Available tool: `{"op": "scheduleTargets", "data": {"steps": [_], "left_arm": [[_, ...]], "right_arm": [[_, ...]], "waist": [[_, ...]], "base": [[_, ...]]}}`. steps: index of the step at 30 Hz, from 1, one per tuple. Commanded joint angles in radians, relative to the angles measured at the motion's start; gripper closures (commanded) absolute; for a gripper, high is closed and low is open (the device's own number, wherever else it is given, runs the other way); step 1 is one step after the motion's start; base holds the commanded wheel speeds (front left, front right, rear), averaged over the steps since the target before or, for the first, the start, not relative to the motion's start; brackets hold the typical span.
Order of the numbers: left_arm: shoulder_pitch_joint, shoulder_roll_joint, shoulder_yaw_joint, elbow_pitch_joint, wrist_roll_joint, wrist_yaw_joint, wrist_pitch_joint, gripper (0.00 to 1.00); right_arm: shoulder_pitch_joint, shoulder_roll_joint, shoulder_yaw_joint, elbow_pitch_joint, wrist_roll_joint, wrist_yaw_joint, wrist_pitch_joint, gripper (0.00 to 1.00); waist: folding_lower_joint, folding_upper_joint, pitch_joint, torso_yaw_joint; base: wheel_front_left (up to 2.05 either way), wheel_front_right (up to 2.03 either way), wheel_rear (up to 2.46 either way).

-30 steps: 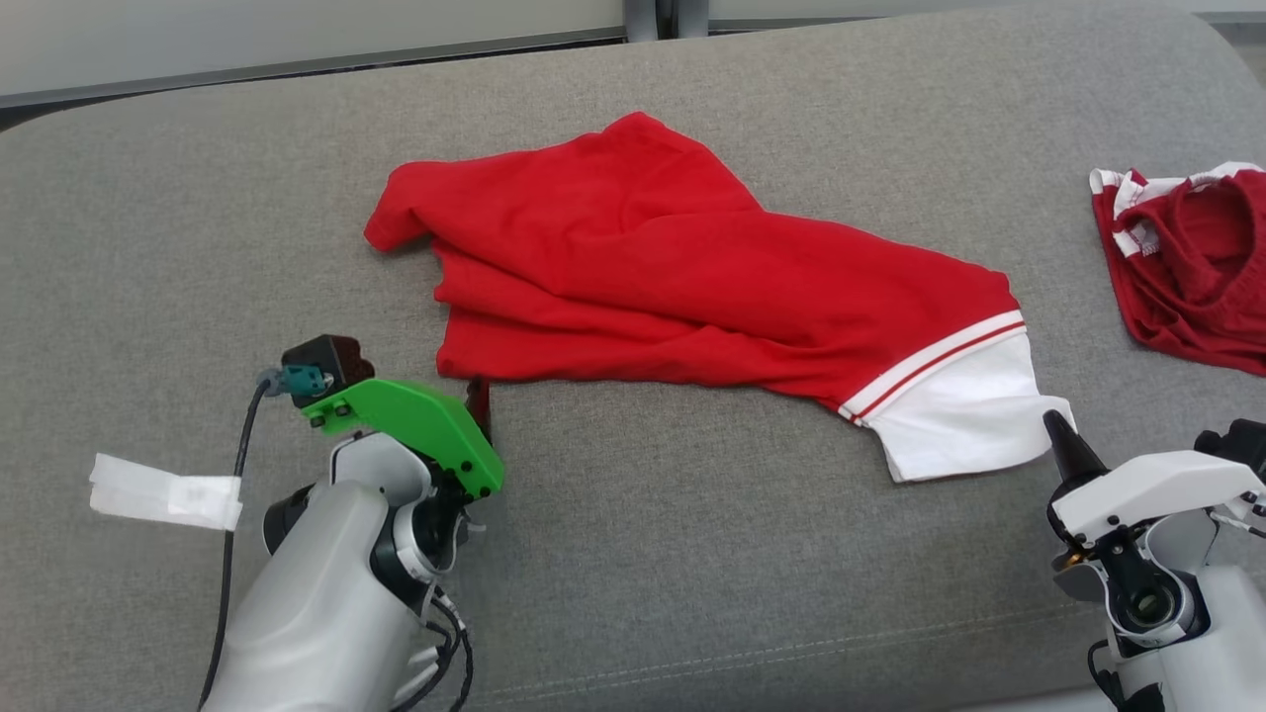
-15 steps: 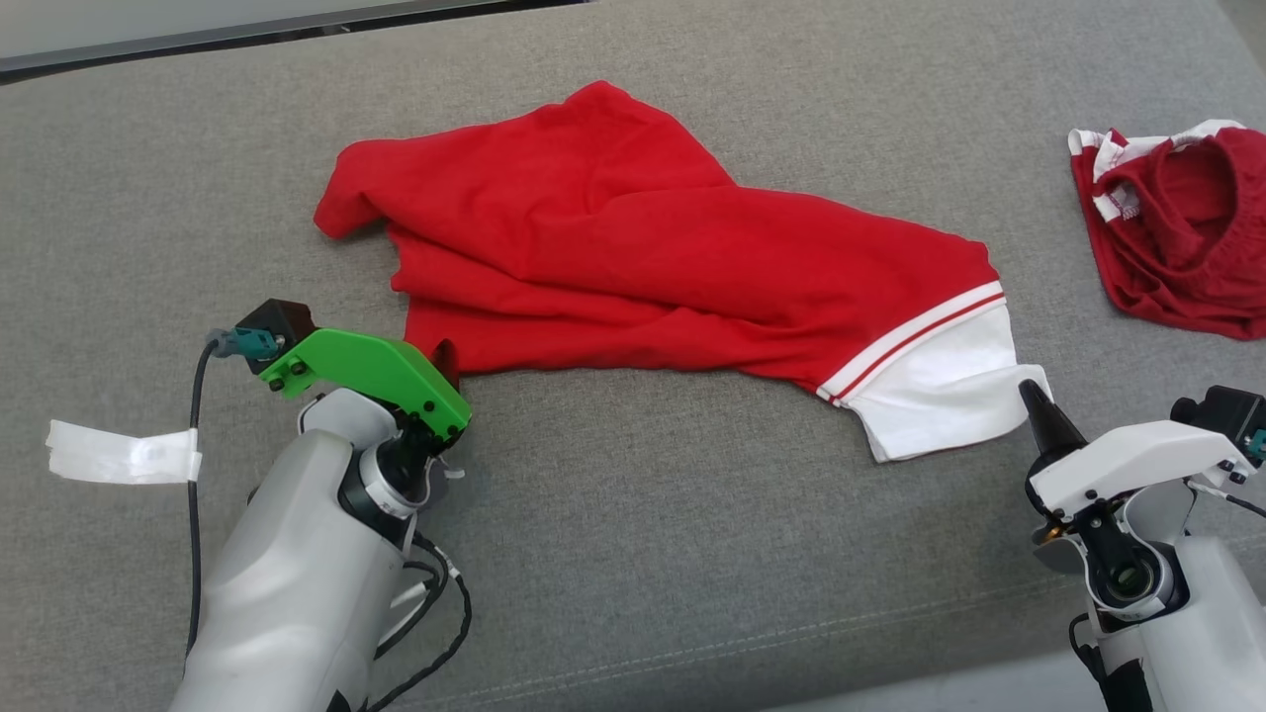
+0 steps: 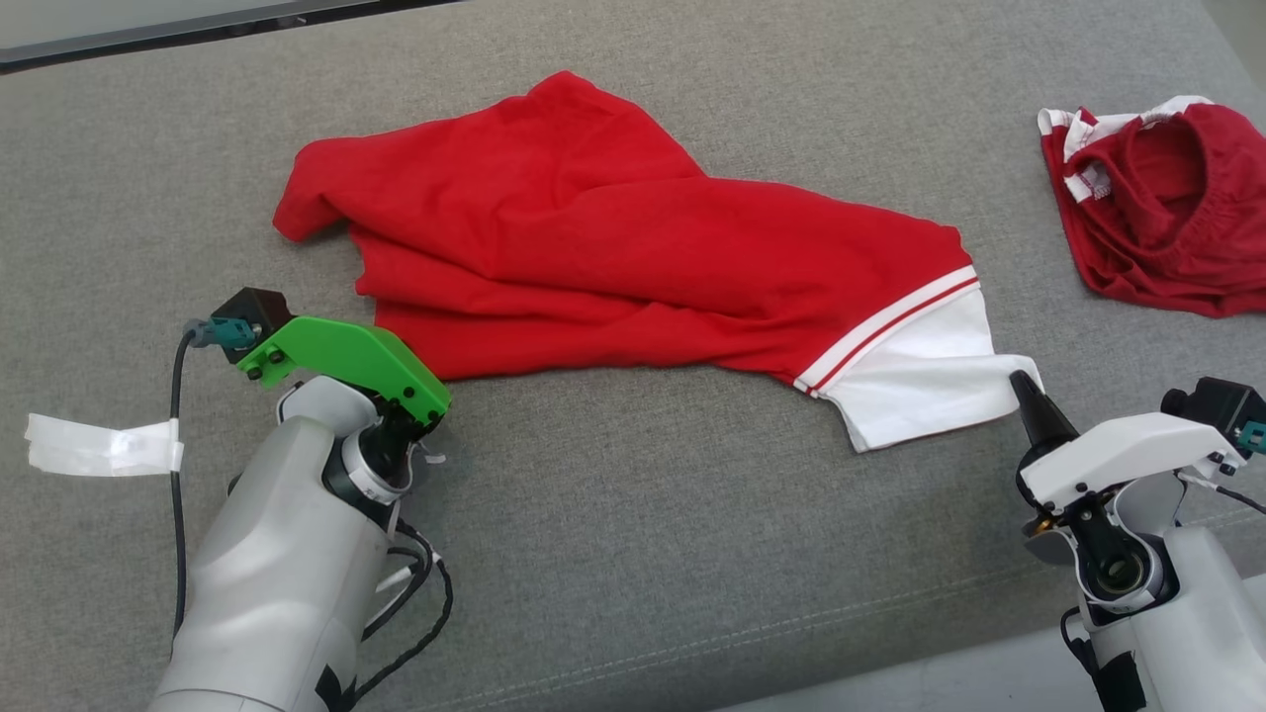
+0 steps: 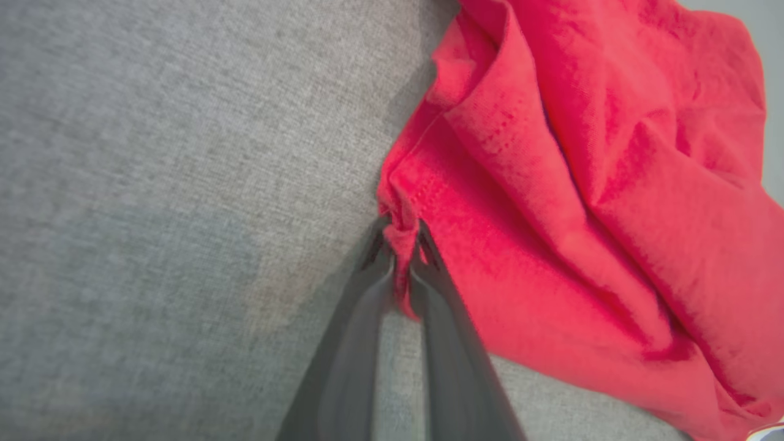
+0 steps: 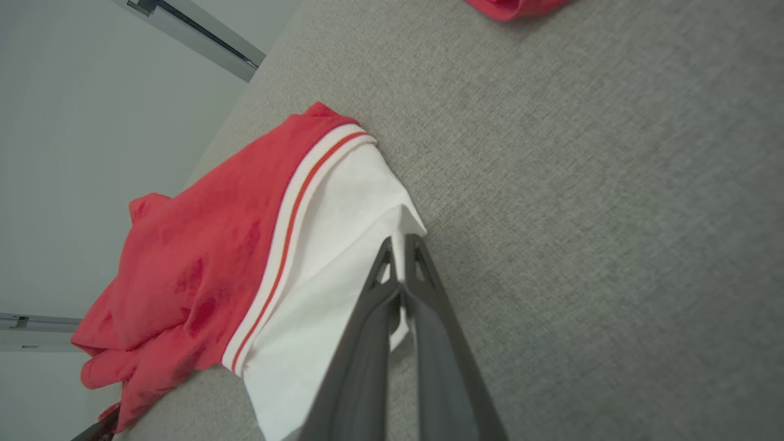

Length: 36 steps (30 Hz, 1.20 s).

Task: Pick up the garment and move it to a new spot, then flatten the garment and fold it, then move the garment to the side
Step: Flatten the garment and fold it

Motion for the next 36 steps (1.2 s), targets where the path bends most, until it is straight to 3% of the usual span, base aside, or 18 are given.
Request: {"op": "scheduleTargets", "data": {"steps": [1, 9, 17, 27, 36], "left_arm": [[-0.008, 0.004, 0.000, 0.012, 0.009, -0.004, -0.006, 1.00], [0.017, 0.013, -0.004, 0.004, 0.012, -0.061, -0.058, 1.00], [0.127, 0.060, 0.009, -0.146, 0.006, -0.098, -0.111, 1.00], [0.195, 0.144, 0.003, -0.474, 0.022, -0.020, -0.042, 1.00], [0.101, 0.210, 0.015, -0.687, 0.009, 0.086, 0.109, 1.00]], "right_arm": [[-0.010, -0.006, 0.001, 0.002, 0.010, 0.000, -0.008, 1.00], [0.010, -0.025, 0.008, -0.005, 0.022, 0.000, -0.023, 1.00], [0.040, -0.050, -0.007, -0.056, 0.035, 0.000, -0.009, 1.00], [-0.003, -0.072, -0.013, -0.129, -0.006, 0.000, 0.097, 1.00], [-0.196, -0.011, -0.066, -0.126, -0.074, 0.000, 0.344, 1.00]], "waist": [[0.0000, 0.0000, -0.002, 0.000], [0.0000, 0.0000, -0.031, 0.026], [0.0000, 0.0000, -0.084, 0.069], [0.0000, 0.0000, -0.162, 0.091], [0.0000, 0.0000, -0.250, 0.063]], "base": [[0.00, 0.00, 0.00], [0.00, 0.00, 0.00], [0.00, 0.00, 0.00], [0.00, 0.00, 0.00], [0.00, 0.00, 0.00]]}}
